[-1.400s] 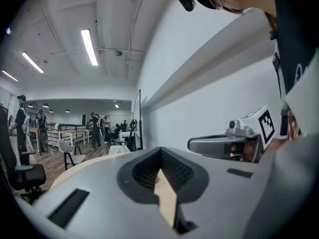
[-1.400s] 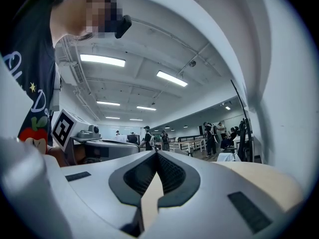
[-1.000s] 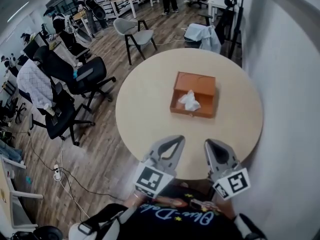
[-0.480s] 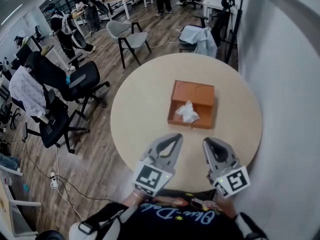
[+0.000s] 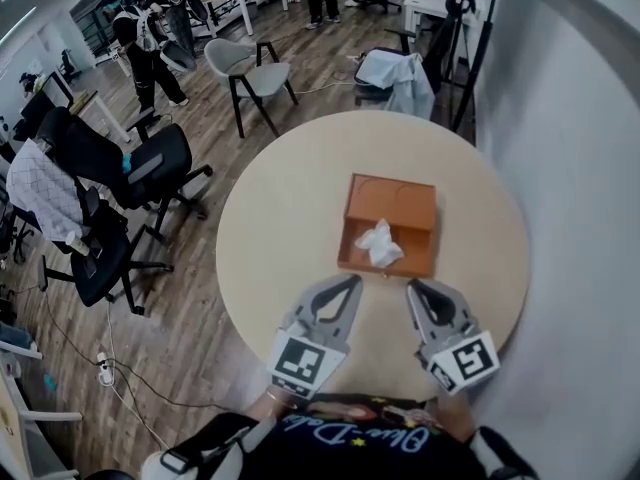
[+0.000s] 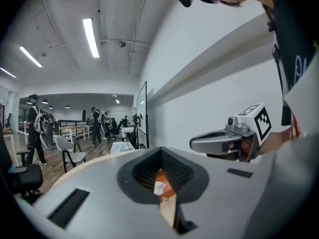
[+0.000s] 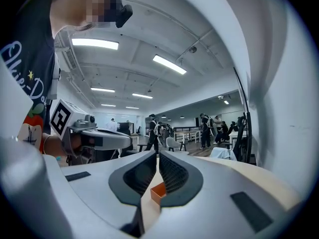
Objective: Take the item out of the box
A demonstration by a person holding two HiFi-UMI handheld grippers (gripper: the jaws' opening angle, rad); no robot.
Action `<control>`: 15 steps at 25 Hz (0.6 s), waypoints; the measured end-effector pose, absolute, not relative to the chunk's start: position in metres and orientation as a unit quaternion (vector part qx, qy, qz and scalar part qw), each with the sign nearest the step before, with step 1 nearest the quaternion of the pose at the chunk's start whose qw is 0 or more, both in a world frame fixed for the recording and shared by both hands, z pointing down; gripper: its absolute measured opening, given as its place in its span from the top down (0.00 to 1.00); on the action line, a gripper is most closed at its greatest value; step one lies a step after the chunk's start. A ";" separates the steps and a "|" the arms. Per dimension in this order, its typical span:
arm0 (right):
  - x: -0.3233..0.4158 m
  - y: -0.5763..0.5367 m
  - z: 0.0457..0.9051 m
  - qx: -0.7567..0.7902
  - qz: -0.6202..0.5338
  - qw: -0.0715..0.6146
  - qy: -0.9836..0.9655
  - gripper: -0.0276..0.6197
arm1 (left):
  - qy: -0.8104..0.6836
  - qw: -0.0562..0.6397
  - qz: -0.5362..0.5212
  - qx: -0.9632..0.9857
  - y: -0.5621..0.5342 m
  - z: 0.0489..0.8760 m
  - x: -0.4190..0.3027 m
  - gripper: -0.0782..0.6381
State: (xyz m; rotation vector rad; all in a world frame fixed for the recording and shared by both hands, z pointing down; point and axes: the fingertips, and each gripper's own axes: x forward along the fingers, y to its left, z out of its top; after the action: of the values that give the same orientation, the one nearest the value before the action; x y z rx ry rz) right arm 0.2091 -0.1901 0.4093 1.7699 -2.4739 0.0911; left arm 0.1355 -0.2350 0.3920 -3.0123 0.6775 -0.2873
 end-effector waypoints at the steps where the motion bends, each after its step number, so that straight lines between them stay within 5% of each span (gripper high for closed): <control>1: 0.210 -0.194 0.413 0.580 0.033 0.055 -0.812 0.96 | 0.221 0.015 -0.090 -0.971 -0.238 0.393 0.136 0.91; 15: 0.225 -0.255 0.470 0.559 0.071 0.140 -0.814 0.96 | 0.256 -0.024 -0.095 -0.962 -0.286 0.424 0.130 0.91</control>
State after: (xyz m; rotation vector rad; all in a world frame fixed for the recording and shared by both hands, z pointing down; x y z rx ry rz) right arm 0.2254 -0.2554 0.4704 1.6168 -2.3519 0.2060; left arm 0.1297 -0.2855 0.4239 -3.0671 0.8177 -0.3043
